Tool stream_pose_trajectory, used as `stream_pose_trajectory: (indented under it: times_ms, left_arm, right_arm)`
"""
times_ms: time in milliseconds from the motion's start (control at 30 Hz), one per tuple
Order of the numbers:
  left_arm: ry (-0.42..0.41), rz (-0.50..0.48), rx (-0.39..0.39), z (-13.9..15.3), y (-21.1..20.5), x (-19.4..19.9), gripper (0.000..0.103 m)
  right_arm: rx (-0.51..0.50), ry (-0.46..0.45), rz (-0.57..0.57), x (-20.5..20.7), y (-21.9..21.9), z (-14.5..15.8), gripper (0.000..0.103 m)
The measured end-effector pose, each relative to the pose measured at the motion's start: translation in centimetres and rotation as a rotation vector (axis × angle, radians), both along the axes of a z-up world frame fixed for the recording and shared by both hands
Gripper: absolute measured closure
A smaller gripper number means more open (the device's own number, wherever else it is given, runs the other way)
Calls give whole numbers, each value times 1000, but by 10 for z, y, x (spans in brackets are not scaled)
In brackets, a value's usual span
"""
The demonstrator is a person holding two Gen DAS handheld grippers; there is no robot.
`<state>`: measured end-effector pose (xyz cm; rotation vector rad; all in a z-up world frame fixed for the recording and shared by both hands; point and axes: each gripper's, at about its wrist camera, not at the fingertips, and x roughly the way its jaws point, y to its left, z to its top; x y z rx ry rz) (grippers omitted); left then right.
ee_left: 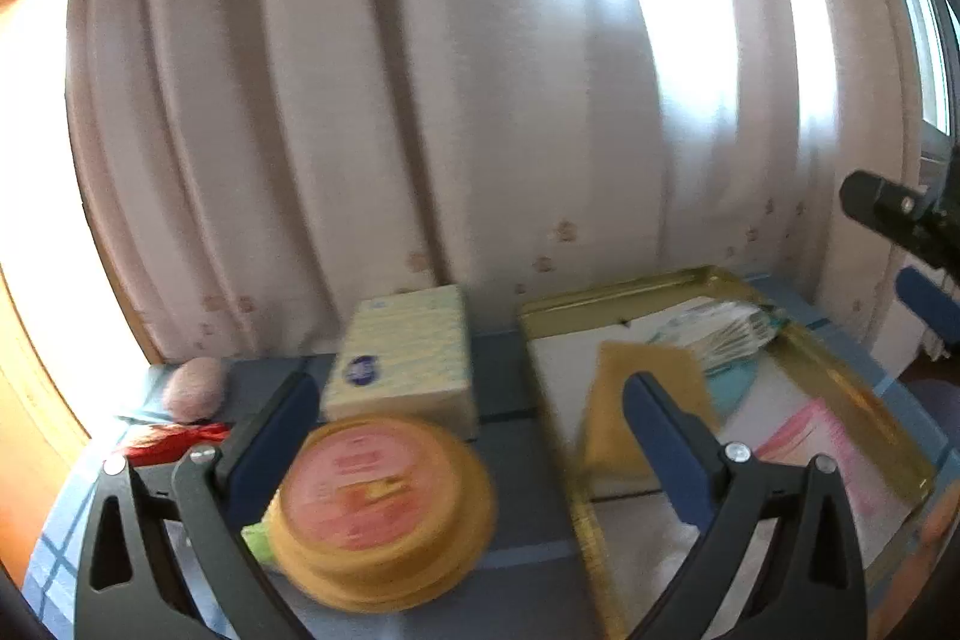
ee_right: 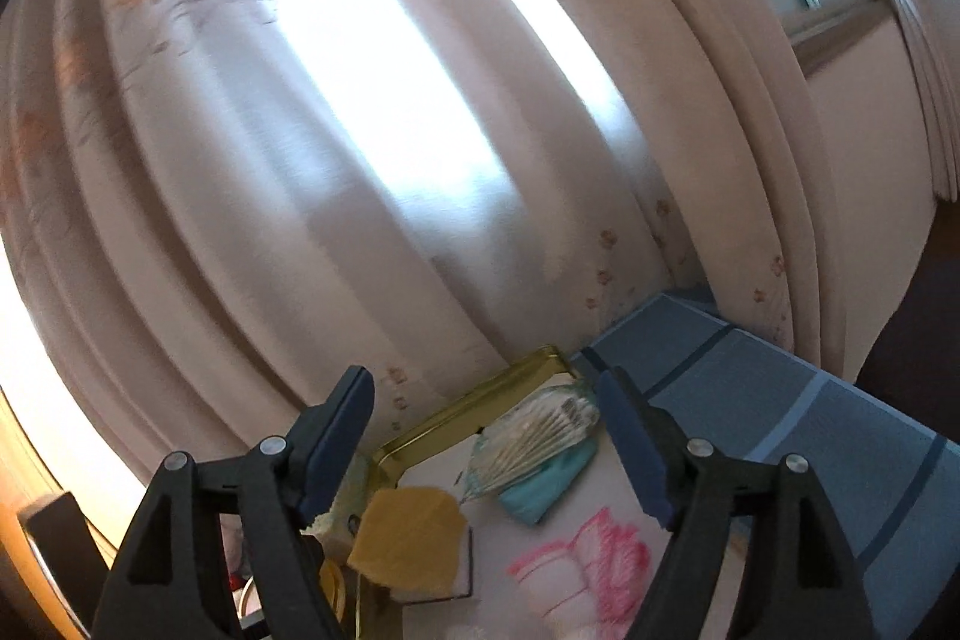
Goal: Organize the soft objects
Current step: 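Drop the swab bag and sponge into the gold tray with both grippers, then move both grippers back over the table and grasp the green tissue pack with the right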
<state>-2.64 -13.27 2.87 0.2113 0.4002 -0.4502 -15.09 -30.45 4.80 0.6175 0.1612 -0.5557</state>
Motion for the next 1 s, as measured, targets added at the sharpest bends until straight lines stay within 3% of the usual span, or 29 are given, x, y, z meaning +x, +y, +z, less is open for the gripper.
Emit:
stream_pose_trajectory:
  times_ms: [133,400,767,1000]
  left_arm:
    - [-36,63,-7,-4,31,6,0]
    - [-40,157,-45,-10,87,28,0]
    - [-11,249,-72,-23,147,53,0]
    - [-12,380,-63,-25,202,74,0]
  right_arm:
    - [-71,-24,10,2,33,-2,16]
    - [-140,-75,38,15,86,-5,16]
    - [-183,-35,105,39,140,-13,16]
    - [-188,30,201,52,166,-23,16]
